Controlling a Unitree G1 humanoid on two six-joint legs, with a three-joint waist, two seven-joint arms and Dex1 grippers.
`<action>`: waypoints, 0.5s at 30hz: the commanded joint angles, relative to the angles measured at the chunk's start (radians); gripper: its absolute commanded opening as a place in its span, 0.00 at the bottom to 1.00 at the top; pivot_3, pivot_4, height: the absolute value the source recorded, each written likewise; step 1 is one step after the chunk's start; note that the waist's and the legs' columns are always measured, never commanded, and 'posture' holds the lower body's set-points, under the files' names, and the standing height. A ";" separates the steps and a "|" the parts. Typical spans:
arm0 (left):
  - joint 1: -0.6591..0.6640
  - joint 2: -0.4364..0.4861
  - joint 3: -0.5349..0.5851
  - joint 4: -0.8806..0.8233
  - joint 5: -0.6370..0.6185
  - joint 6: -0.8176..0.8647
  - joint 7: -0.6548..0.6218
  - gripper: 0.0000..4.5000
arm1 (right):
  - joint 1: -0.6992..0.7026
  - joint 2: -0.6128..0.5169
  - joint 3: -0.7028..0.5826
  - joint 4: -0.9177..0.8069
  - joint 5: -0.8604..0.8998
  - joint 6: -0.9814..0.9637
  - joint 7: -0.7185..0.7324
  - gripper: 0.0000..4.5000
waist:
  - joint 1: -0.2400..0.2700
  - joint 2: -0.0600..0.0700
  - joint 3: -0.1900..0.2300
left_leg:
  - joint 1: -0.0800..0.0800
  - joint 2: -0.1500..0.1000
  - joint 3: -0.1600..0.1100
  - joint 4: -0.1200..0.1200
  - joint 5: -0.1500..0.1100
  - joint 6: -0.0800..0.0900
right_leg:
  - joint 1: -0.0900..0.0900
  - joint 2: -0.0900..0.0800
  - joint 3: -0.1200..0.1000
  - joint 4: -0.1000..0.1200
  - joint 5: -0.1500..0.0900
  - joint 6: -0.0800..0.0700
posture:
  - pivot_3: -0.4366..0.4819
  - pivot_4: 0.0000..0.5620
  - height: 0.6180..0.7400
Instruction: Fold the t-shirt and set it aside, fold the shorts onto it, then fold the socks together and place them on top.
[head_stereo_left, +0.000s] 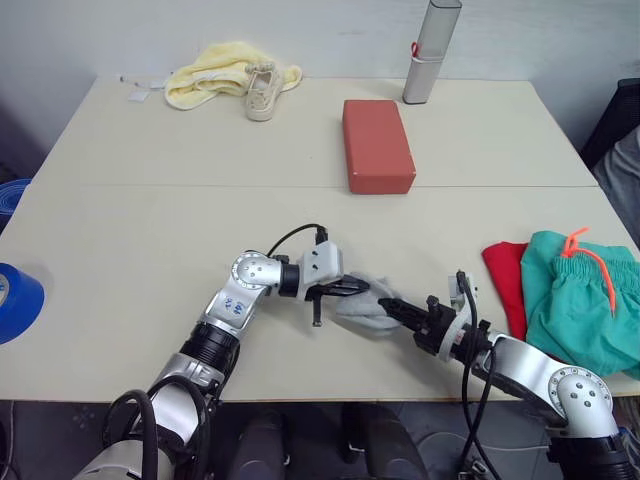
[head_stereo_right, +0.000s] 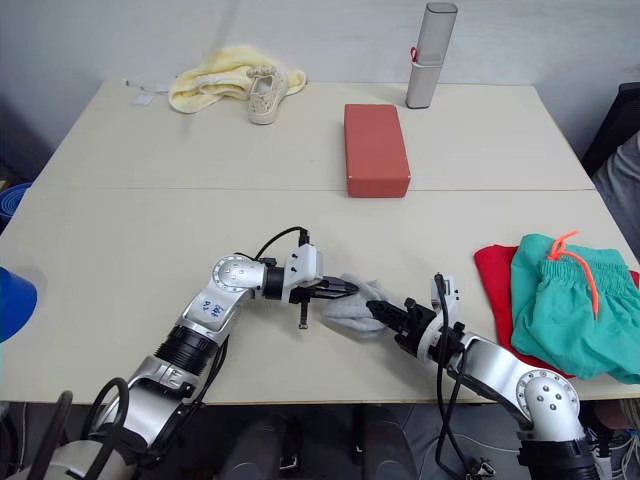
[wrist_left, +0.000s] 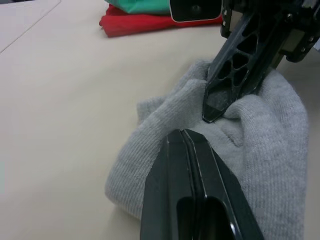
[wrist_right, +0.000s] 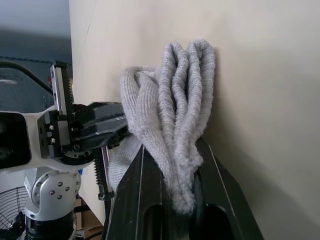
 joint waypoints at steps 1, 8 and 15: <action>0.014 0.023 0.102 -0.102 -0.159 0.069 -0.060 0.08 | 0.053 -0.019 -0.095 -0.108 0.051 -0.008 0.073 0.03 | 0.000 0.000 0.000 | 0.000 0.000 0.000 0.000 0.000 0.000 | 0.000 0.000 0.000 0.000 0.000 0.000 | 0.48 0.27 1.00; 0.058 0.155 0.201 -0.324 -0.351 0.297 -0.137 0.52 | 0.196 0.007 -0.333 -0.267 0.093 -0.087 0.134 0.03 | 0.000 0.001 0.000 | -0.002 0.000 0.000 -0.001 0.000 0.000 | -0.001 0.000 -0.001 -0.001 0.000 0.000 | 0.48 0.27 1.00; 0.117 0.201 0.212 -0.519 -0.395 0.369 -0.094 1.00 | 0.186 0.129 -0.710 -0.358 0.093 -0.337 0.002 0.03 | 0.005 0.002 0.001 | -0.001 -0.001 0.000 -0.001 0.000 -0.001 | -0.001 0.000 0.001 -0.001 0.000 0.001 | 0.48 0.27 1.00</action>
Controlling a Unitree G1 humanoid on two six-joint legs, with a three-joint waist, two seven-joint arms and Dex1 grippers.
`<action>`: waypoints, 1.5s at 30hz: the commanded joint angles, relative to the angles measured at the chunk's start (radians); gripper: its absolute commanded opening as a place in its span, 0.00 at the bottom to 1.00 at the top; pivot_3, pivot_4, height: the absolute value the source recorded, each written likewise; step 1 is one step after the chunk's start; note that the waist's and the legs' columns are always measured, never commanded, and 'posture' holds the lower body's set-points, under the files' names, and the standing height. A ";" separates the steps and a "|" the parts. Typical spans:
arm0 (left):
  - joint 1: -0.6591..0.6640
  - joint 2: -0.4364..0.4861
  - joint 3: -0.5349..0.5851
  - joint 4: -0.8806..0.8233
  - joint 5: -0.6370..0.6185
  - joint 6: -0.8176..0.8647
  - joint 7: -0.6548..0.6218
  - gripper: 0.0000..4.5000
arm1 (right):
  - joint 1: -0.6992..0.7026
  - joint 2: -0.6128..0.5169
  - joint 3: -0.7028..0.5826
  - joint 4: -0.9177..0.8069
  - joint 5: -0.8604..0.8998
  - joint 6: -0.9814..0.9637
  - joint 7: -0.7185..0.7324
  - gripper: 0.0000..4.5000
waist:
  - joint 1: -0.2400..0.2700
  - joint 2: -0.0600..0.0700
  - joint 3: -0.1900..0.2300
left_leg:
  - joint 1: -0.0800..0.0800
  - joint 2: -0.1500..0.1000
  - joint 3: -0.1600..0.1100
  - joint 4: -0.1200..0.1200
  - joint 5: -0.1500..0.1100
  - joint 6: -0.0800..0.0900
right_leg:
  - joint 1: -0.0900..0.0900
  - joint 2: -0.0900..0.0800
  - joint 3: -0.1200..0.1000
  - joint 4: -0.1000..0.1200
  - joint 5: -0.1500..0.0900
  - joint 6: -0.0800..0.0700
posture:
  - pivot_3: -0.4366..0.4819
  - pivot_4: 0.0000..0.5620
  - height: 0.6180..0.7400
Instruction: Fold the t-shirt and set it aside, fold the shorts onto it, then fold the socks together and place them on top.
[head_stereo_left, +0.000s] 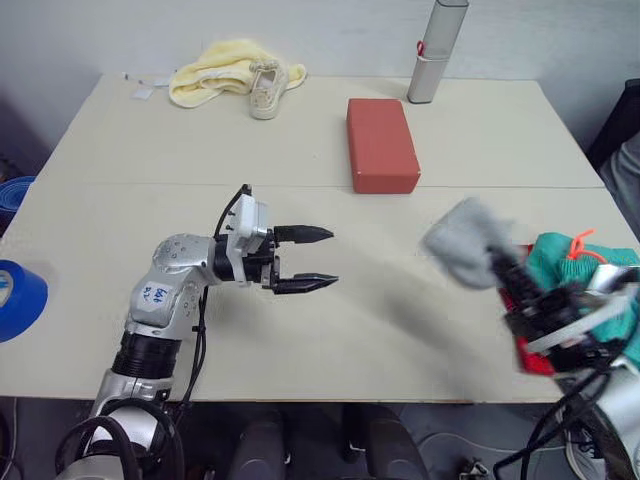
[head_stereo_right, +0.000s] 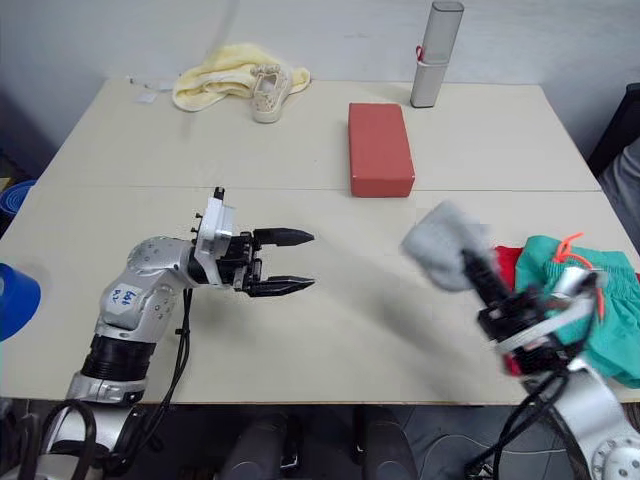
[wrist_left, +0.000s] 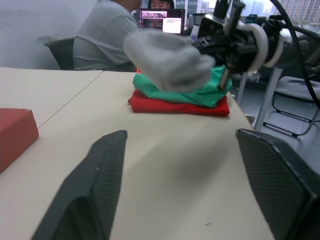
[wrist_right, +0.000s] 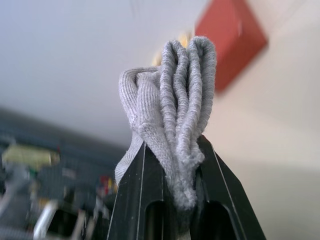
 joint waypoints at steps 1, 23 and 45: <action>0.022 0.013 0.011 -0.089 -0.027 0.020 0.025 1.00 | -0.016 0.008 -0.233 -0.013 0.019 -0.100 -0.059 0.03 | 0.001 0.000 0.000 | 0.000 0.000 0.000 0.000 0.000 0.000 | 0.000 0.000 0.000 0.000 0.000 0.000 | 0.48 0.27 1.00; -0.006 -0.046 -0.030 -0.212 -0.091 0.107 0.105 1.00 | -0.079 -0.150 -0.467 0.605 0.019 0.243 -0.426 0.03 | -0.002 0.008 -0.001 | 0.002 0.000 0.003 -0.002 0.000 0.000 | 0.000 0.003 0.004 0.000 -0.001 -0.001 | 0.48 0.27 1.00; -0.014 0.025 -0.036 -0.060 -0.007 0.000 0.037 1.00 | 0.266 -0.390 -0.739 0.575 0.019 0.667 -0.152 0.99 | -0.001 0.010 -0.002 | 0.001 0.000 0.004 -0.003 -0.001 0.001 | 0.000 0.004 0.005 -0.004 -0.002 0.003 | 0.48 0.27 1.00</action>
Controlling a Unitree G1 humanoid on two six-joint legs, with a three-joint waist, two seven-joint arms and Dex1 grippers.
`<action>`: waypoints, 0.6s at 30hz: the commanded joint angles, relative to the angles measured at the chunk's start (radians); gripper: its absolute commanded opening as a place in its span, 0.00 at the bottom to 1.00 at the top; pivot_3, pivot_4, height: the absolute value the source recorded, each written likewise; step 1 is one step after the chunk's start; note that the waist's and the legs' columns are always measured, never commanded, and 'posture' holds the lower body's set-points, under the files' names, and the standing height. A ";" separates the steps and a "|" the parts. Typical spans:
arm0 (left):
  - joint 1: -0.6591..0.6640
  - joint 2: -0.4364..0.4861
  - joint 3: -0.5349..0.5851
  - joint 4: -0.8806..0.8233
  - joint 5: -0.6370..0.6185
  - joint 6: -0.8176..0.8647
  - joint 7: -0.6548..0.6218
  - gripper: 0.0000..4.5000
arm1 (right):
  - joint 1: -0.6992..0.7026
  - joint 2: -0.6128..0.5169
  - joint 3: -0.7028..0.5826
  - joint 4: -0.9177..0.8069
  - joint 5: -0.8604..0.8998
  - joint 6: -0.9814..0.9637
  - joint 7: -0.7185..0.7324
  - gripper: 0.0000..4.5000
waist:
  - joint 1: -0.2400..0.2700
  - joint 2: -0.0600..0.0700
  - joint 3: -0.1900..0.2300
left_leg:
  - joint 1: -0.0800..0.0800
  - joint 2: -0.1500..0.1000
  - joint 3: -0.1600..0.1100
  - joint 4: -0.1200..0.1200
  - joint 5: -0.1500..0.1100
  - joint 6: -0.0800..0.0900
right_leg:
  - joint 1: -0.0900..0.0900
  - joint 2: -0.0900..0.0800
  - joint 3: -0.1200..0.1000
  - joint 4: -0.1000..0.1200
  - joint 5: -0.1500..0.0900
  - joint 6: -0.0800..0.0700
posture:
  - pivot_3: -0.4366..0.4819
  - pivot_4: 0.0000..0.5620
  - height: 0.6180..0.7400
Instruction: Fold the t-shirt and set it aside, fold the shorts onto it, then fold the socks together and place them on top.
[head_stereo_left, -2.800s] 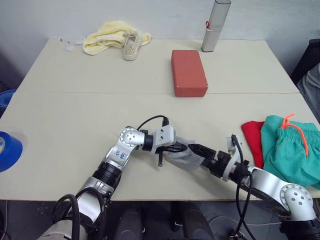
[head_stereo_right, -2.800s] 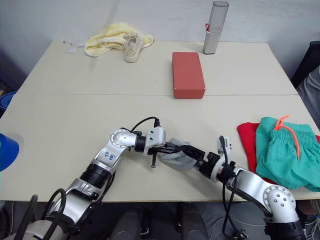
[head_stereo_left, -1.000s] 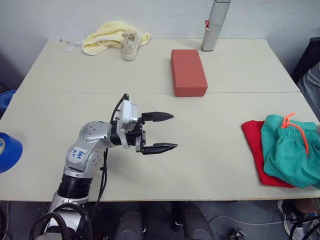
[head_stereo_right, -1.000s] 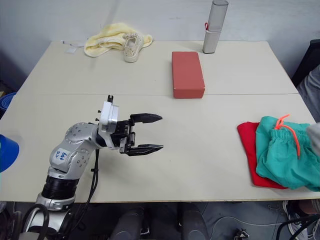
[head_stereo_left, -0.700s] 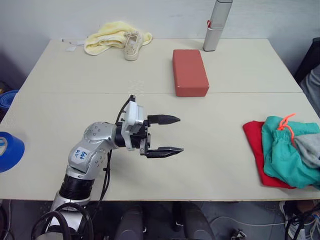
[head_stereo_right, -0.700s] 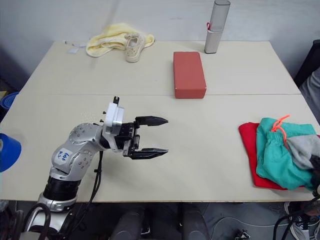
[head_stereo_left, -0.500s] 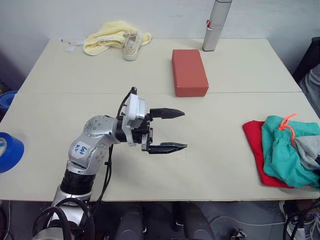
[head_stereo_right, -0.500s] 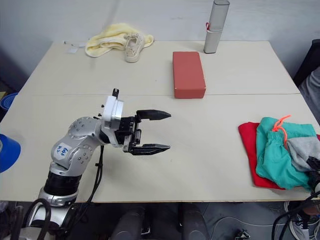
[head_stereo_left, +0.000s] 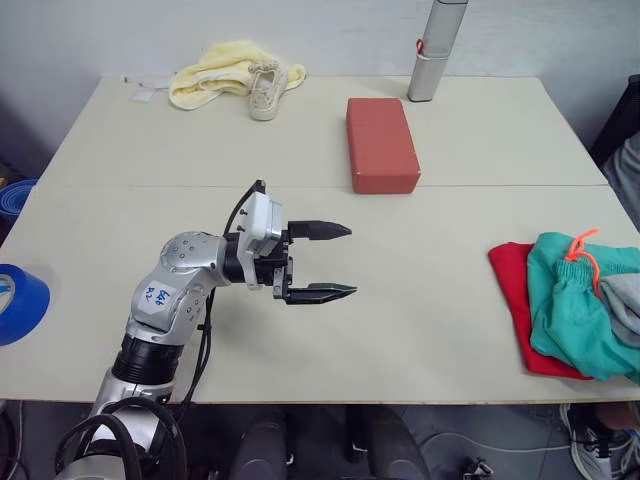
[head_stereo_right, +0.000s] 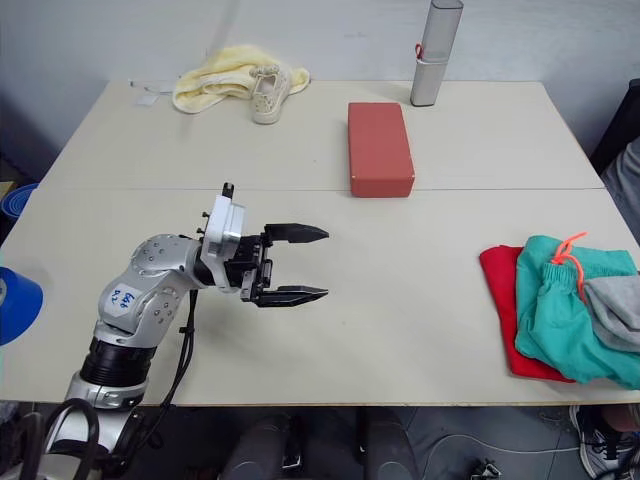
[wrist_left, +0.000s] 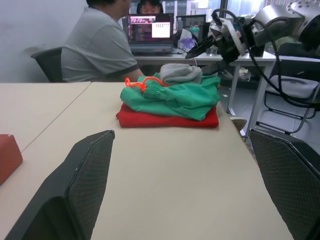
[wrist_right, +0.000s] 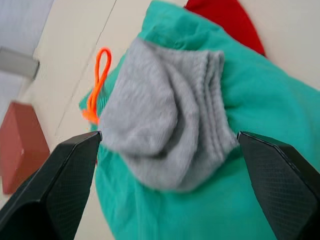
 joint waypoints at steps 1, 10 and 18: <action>0.002 0.020 0.010 0.008 0.023 -0.039 -0.013 1.00 | 0.155 -0.099 -0.123 -0.034 0.016 0.069 0.174 0.99 | 0.001 0.000 0.000 | 0.000 0.000 0.000 -0.001 0.000 0.000 | 0.000 0.000 0.000 -0.001 0.000 0.000 | 0.48 0.27 1.00; 0.060 0.122 0.030 0.100 0.144 -0.109 0.000 1.00 | 0.184 -0.230 -0.057 -0.335 -0.653 -0.324 1.042 0.99 | -0.008 -0.007 0.001 | 0.005 0.006 0.001 -0.007 0.000 -0.003 | 0.004 0.011 0.004 -0.015 0.000 0.002 | 0.48 0.27 1.00; 0.202 0.202 0.130 0.046 0.190 -0.175 0.083 1.00 | -0.204 -0.310 0.710 -0.378 -1.168 -0.849 1.387 0.99 | -0.003 -0.010 0.003 | 0.004 0.004 0.005 -0.011 0.002 -0.012 | -0.002 0.009 0.007 -0.009 0.002 -0.002 | 0.48 0.27 1.00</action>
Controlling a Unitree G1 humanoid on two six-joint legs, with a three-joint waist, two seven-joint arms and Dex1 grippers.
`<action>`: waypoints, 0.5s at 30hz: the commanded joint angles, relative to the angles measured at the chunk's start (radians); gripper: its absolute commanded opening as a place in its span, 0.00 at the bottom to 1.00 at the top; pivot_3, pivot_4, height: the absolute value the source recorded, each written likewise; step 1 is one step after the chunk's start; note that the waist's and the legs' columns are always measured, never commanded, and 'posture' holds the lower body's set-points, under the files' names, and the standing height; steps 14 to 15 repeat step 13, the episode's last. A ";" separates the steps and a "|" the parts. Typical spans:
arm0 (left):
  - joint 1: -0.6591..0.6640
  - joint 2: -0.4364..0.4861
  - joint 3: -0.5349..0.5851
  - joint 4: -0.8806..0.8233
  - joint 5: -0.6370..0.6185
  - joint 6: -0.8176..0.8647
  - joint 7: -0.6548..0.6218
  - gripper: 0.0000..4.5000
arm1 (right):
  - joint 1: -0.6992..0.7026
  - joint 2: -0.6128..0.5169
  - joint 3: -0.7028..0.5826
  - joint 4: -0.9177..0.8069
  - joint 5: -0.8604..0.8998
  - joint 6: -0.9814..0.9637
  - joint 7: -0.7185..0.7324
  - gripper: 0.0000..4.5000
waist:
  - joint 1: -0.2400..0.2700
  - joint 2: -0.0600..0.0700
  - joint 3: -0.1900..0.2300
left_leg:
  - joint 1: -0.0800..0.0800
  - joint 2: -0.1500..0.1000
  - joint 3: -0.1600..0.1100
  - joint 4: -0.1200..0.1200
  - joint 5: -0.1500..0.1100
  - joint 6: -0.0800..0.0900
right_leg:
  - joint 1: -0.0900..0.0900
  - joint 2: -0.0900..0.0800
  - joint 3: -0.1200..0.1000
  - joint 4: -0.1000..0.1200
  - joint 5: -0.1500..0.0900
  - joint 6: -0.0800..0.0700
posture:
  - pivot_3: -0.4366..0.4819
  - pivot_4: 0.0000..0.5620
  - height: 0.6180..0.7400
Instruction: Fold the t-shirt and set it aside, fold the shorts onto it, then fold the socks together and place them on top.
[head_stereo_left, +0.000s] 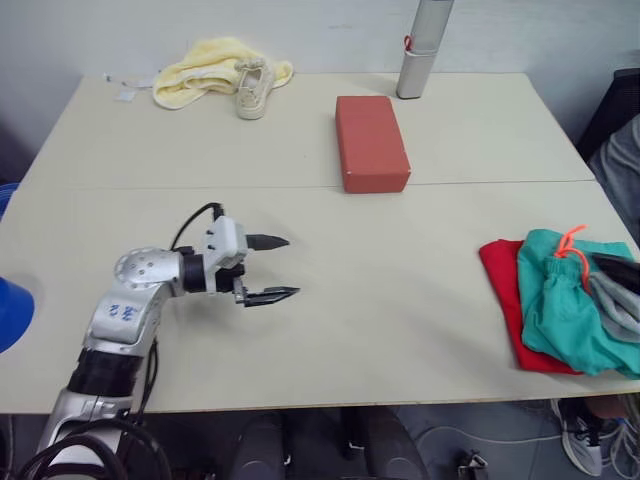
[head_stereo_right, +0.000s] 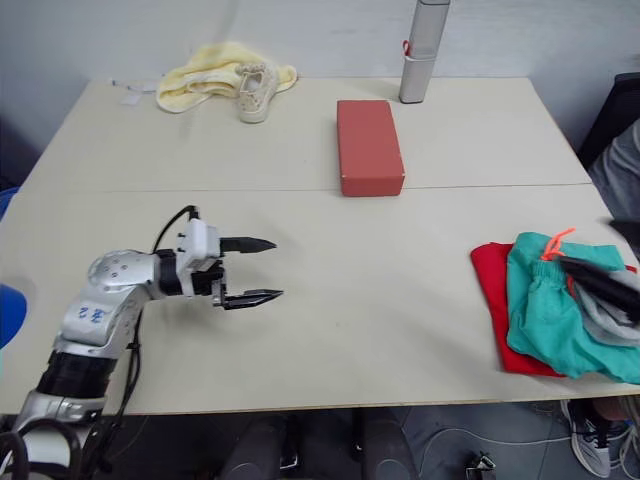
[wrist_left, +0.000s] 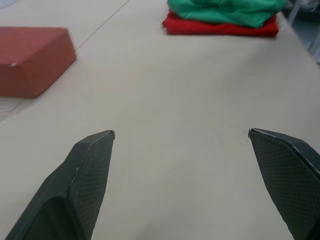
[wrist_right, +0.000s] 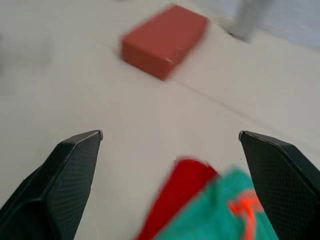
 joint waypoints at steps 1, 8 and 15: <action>0.070 0.039 0.072 -0.058 0.009 -0.029 0.036 1.00 | -0.135 0.079 0.300 0.016 -0.174 -0.183 0.099 0.99 | 0.008 -0.001 0.001 | -0.001 0.000 0.000 -0.001 0.000 -0.001 | -0.002 0.000 0.000 0.000 -0.001 0.000 | 0.48 0.27 1.00; 0.243 0.139 0.191 0.008 0.056 -0.155 0.046 1.00 | -0.333 0.357 0.697 0.284 -0.529 -0.631 0.224 0.99 | 0.007 -0.001 0.002 | -0.006 -0.002 0.005 0.004 0.000 0.000 | -0.008 -0.006 -0.003 0.006 -0.003 0.000 | 0.48 0.27 1.00; 0.288 0.151 0.226 -0.004 0.051 -0.189 0.050 1.00 | -0.398 0.418 0.747 0.407 -0.579 -0.734 0.253 0.99 | 0.005 -0.001 0.003 | -0.005 -0.005 0.007 0.014 -0.005 0.007 | -0.007 -0.013 -0.001 0.014 -0.002 0.001 | 0.48 0.27 1.00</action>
